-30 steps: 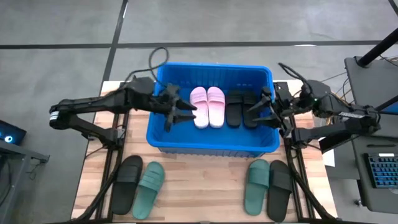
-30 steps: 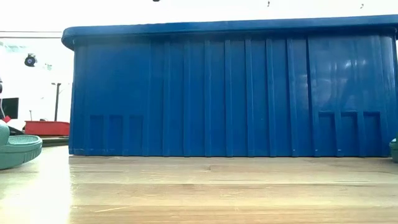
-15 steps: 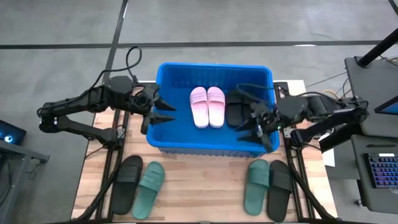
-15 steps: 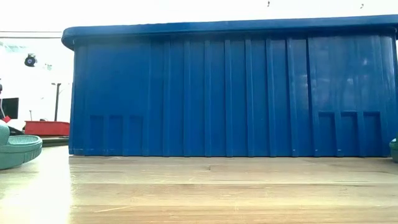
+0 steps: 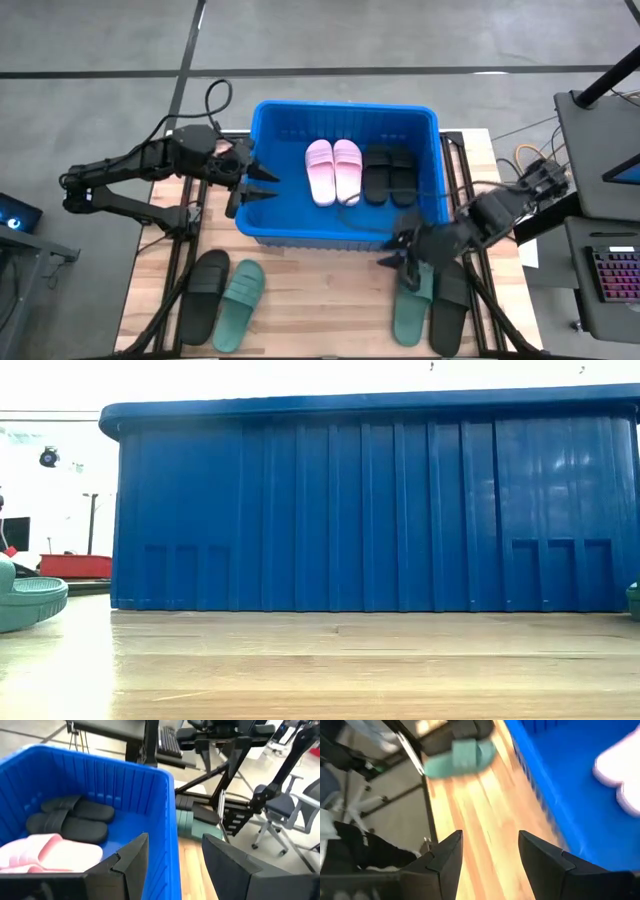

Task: Pick and place slides into bin
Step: Put the right green slide into the blue bin

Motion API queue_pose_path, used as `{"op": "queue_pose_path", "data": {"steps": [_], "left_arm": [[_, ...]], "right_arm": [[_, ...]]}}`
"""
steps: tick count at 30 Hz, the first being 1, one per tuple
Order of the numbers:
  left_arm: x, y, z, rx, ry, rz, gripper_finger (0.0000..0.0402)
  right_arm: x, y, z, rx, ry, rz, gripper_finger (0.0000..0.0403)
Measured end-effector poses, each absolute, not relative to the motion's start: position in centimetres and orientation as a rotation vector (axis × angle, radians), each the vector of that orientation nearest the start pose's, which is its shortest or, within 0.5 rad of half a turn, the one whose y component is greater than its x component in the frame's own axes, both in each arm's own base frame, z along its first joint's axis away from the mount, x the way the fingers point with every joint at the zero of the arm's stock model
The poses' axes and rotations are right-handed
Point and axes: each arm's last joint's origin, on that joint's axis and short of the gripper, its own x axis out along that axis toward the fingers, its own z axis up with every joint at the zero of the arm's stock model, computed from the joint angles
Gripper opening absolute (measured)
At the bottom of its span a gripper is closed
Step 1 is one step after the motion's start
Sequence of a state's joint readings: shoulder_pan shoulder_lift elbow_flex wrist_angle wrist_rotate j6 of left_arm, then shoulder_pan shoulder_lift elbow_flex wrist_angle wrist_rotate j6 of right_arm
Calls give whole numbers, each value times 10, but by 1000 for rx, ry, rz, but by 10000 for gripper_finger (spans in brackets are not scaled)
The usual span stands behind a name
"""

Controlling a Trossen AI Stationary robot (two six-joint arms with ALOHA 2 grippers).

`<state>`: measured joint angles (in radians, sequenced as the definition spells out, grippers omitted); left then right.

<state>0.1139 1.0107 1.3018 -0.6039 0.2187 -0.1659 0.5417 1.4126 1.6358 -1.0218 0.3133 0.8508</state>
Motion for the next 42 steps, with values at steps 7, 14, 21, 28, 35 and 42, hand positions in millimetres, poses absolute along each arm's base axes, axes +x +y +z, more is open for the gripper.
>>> {"op": "queue_pose_path", "data": {"steps": [7,14,21,28,35,42], "left_arm": [[190,17,424,-212,326,-5,171],[185,17,419,-173,384,-10,171],[181,16,413,-179,455,-6,171],[177,16,412,-170,474,-7,171],[178,16,411,-146,476,-13,171],[178,16,411,-148,477,-13,171]], "right_arm": [[243,162,382,481,967,-244,182],[246,189,359,446,1096,-326,182],[251,212,335,390,1156,-351,182],[253,232,309,299,1286,-340,182],[252,247,282,227,1430,-371,182],[248,260,258,104,1499,-420,182]]}}
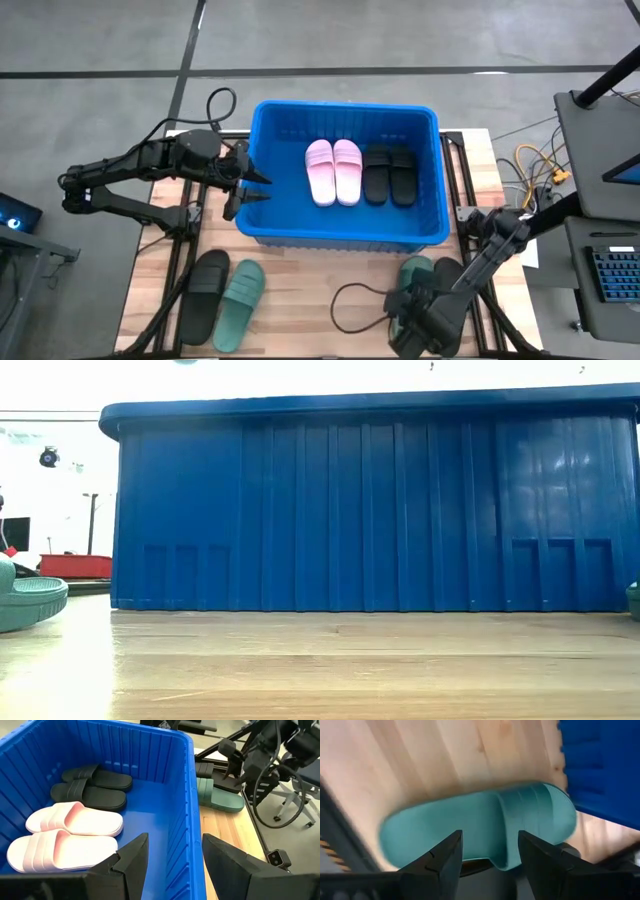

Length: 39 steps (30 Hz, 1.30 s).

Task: Pick and place slides into bin
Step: Put the right green slide into the blue bin

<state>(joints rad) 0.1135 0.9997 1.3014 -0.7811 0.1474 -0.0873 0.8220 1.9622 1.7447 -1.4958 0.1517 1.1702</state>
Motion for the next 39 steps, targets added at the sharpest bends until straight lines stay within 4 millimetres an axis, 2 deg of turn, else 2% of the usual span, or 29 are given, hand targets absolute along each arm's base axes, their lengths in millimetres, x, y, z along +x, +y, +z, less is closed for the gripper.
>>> {"op": "queue_pose_path", "data": {"steps": [13,21,32,35,39], "left_arm": [[177,16,410,-153,499,-11,171],[176,16,409,-154,505,-11,171],[177,16,408,-154,509,-10,171],[177,16,409,-154,507,-11,171],[177,16,408,-155,508,-10,171]], "right_arm": [[257,278,189,-96,1584,-583,182],[259,280,164,-150,1612,-672,179],[261,280,156,-179,1608,-692,129],[261,280,156,-181,1607,-694,100],[261,277,153,-171,1612,-721,42]]}}
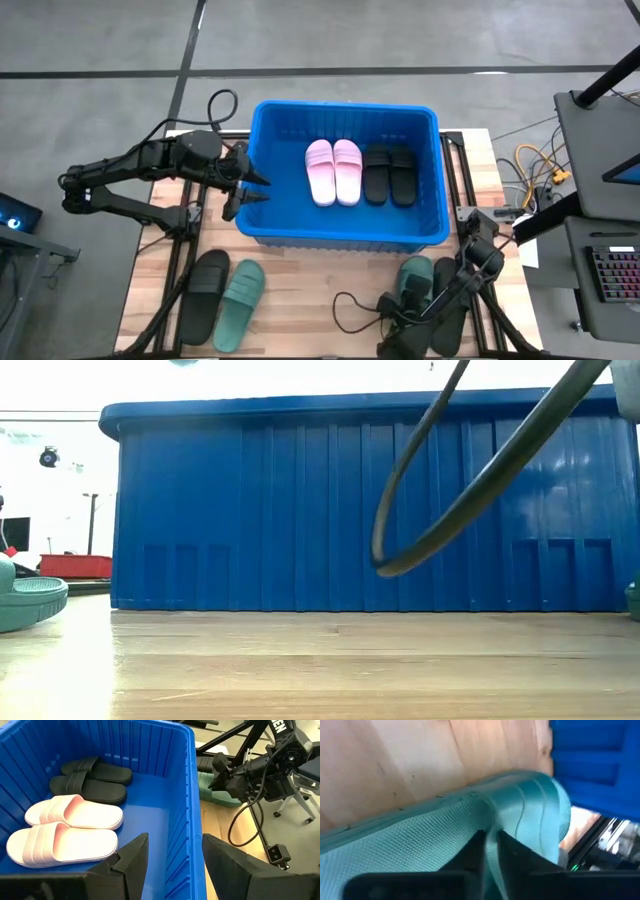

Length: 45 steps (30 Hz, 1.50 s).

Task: Pick and place slides into bin
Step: Put the right green slide into the blue bin

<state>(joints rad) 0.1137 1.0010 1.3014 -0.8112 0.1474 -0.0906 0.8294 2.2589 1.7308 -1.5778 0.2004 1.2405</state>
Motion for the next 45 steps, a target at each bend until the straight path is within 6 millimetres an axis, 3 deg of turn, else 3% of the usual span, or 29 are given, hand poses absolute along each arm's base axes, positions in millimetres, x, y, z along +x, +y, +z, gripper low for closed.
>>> {"op": "queue_pose_path", "data": {"steps": [2,7,14,22,30,35,45], "left_arm": [[177,16,409,-155,507,-10,171],[177,16,409,-155,507,-8,171],[177,16,409,-155,507,-5,171],[177,16,409,-156,507,-3,171],[177,16,409,-156,507,-3,171],[177,16,409,-156,507,-3,171],[176,16,408,-157,519,-2,171]], "right_arm": [[262,274,150,-132,1627,-749,18],[263,272,153,-79,1605,-795,10],[264,267,190,-10,1368,-804,8],[258,257,228,45,1250,-759,8],[255,257,235,36,1229,-727,10],[253,260,233,-7,1245,-677,42],[247,257,216,-86,1338,-653,153]]}}
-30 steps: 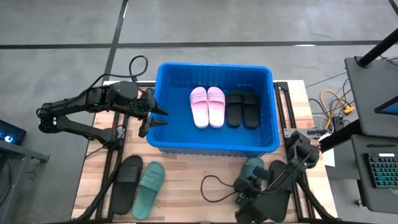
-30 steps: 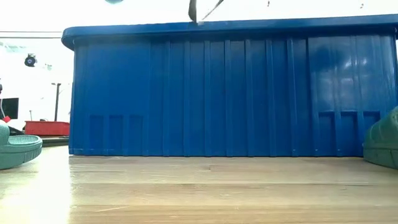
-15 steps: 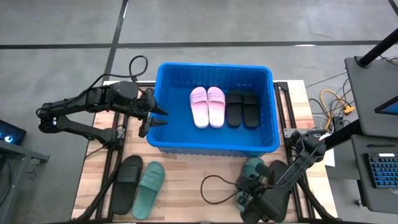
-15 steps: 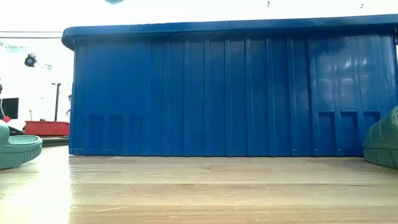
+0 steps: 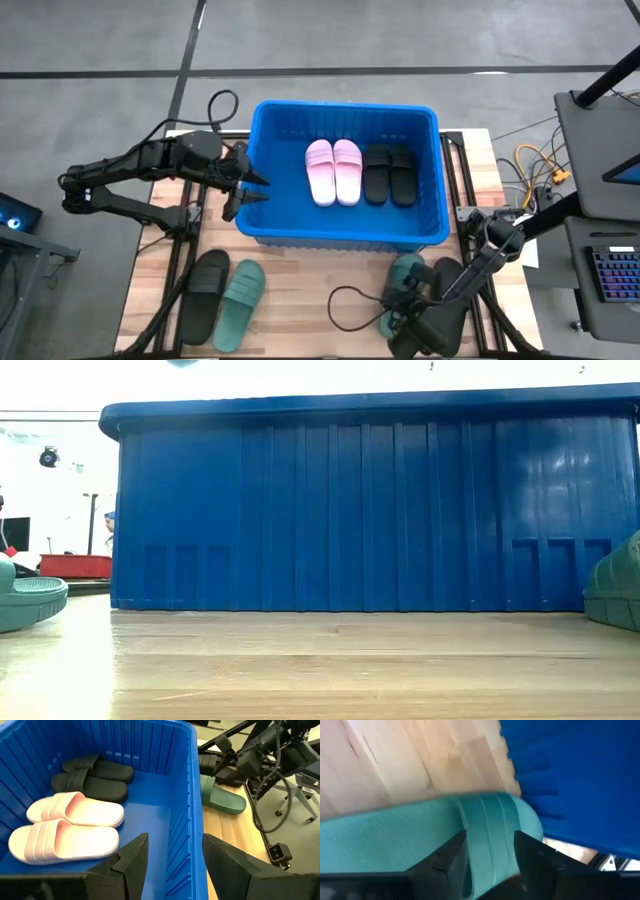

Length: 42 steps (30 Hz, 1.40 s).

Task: Pick and place slides into bin
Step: Put the right green slide into the blue bin

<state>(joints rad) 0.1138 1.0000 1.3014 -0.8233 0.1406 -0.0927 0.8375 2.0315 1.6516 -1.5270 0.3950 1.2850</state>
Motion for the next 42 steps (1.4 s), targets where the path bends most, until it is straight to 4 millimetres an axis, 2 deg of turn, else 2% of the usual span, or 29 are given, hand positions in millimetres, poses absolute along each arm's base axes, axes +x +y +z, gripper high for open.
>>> {"op": "queue_pose_path", "data": {"steps": [4,9,14,19,24,29,37,42], "left_arm": [[176,16,407,-154,526,-3,171],[176,16,407,-154,528,-3,171],[176,16,407,-154,528,-3,171],[176,16,407,-154,528,-3,171],[175,16,406,-155,539,-3,171],[175,17,405,-150,545,18,171],[175,18,406,-134,540,76,171],[176,19,411,-82,487,93,171]], "right_arm": [[244,257,202,-69,1370,-639,174],[246,259,193,-127,1385,-537,176],[239,251,179,-188,1415,-568,171],[234,244,169,-159,1411,-662,162],[236,241,169,-103,1404,-714,118],[238,241,170,-74,1440,-709,24],[245,249,183,57,1377,-741,11],[254,257,200,135,1285,-725,10]]}}
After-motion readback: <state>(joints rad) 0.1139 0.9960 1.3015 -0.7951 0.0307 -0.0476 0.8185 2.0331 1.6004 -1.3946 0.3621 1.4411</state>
